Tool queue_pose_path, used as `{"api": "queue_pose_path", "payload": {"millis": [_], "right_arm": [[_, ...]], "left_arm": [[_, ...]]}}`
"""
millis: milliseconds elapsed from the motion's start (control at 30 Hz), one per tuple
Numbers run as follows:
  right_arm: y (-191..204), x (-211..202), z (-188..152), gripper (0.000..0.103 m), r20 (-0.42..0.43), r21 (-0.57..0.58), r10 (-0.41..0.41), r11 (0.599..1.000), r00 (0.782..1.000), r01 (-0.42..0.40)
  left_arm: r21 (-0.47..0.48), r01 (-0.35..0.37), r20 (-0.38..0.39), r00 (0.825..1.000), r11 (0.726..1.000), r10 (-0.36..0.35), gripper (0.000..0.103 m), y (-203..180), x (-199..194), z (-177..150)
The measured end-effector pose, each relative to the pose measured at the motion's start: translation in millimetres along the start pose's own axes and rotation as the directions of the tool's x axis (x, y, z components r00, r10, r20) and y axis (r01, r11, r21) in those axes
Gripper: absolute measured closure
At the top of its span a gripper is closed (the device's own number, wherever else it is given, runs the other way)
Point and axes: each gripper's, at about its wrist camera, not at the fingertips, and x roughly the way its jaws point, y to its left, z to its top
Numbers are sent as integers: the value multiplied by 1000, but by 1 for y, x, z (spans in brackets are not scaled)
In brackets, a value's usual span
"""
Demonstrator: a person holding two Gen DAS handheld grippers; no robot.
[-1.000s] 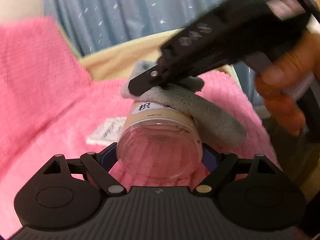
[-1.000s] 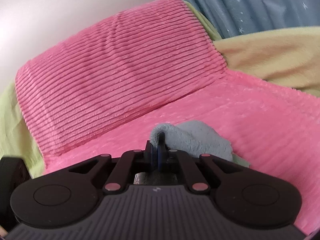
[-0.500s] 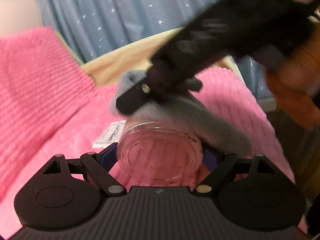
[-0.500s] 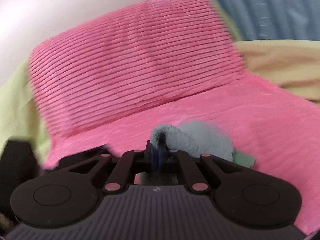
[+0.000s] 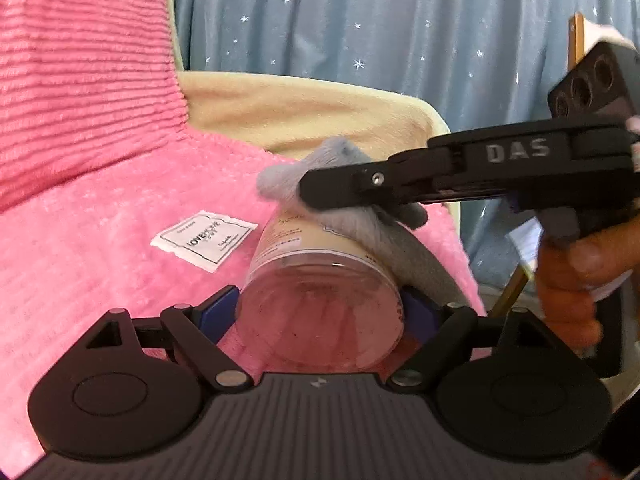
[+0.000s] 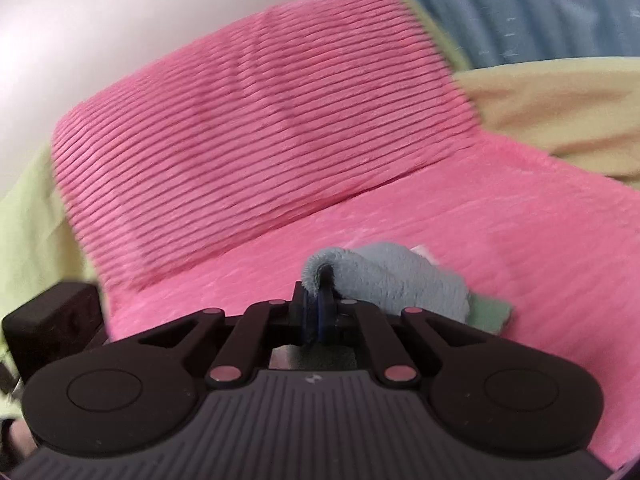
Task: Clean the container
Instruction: 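Hold the jar with the left gripper while the right gripper rubs the cloth along its side wall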
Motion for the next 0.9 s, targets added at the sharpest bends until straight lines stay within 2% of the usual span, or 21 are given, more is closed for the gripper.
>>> {"api": "queue_pose_path", "payload": {"millis": [67,133,200,233,300,367,467,567,667,767,900], "right_arm": [[8,4,-1,100,-22,-42,28,999,999,-29],[8,6,0,101,-17,-60,13,998,1000,-14],[1,6,3,101,12,-47,-54,997,998,55],[-4,6,5,101,28,-27,-88,996,996,89],[-10,5,5,101,36,4,-91,996,995,91],[-15,4,5,101,44,32,-95,995,995,93],[-8,4,2,101,38,-1,-81,997,996,81],[-6,5,0,101,3,25,18,1000,1000,-18],[2,7,-2,101,-30,1,63,998,998,-63],[4,8,-1,101,-21,-29,24,999,999,-24],[-5,7,2,101,31,-23,-95,995,995,96]], "left_arm": [[76,-39,2,999,996,39,17,-11,-3,-4],[201,-86,8,996,976,86,17,-26,-3,-7],[313,-120,18,993,942,120,17,-41,-3,-9],[376,-137,26,990,917,137,17,-49,-2,-12],[427,-153,33,988,891,154,17,-56,1,-14],[374,-132,11,990,918,138,17,-51,2,-11],[259,-89,-40,994,962,103,15,-37,6,-9],[222,-76,-38,995,972,87,17,-33,4,-7],[231,-81,-35,995,970,92,17,-34,4,-8],[274,-100,-27,993,956,112,18,-39,4,-9],[432,-145,-3,987,890,162,18,-61,8,-15]]}}
